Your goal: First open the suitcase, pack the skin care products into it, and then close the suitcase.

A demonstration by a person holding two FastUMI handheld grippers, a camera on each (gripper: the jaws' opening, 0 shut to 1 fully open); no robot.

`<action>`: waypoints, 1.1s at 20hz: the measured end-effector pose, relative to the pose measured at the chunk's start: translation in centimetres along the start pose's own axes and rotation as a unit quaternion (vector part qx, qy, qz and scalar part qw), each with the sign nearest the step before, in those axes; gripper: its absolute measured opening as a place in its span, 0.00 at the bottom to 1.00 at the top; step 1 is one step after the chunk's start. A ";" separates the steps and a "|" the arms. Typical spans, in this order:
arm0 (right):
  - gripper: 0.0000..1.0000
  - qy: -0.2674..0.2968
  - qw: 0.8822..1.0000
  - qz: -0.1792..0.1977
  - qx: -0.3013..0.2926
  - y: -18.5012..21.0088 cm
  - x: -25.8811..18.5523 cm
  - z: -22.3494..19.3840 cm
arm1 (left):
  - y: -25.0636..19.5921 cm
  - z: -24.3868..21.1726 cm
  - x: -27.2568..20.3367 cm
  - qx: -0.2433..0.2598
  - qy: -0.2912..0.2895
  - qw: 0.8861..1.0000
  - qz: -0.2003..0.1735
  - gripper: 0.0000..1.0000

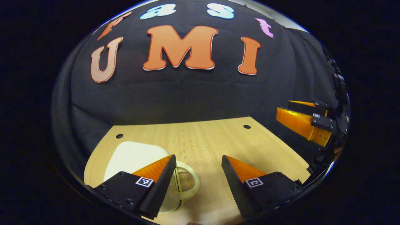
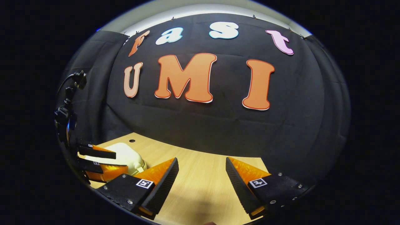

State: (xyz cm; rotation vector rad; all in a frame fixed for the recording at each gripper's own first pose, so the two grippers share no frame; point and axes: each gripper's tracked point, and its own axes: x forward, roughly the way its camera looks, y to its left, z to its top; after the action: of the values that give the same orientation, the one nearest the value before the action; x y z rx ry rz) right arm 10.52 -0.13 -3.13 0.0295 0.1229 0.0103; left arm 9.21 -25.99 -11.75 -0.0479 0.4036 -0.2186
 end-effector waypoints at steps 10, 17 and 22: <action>0.95 -0.046 0.998 0.037 -0.008 3.4 -0.7 3.2 | 1.4 6.0 -1.6 0.013 -0.101 0.993 0.063 0.98; 0.95 -0.055 0.997 0.047 -0.010 3.7 -1.7 4.2 | 2.5 6.9 -2.0 -0.027 -0.120 0.989 0.077 0.98; 0.95 -0.067 0.996 0.052 -0.006 3.4 -2.6 4.5 | 1.1 7.8 -2.7 -0.033 -0.143 0.986 0.077 0.98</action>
State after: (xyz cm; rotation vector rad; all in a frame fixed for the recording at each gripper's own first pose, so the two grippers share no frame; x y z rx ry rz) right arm 8.44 3.14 1.79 0.0248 -0.0127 0.1135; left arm 10.12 -24.29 -3.67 -0.1110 0.1263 -0.0436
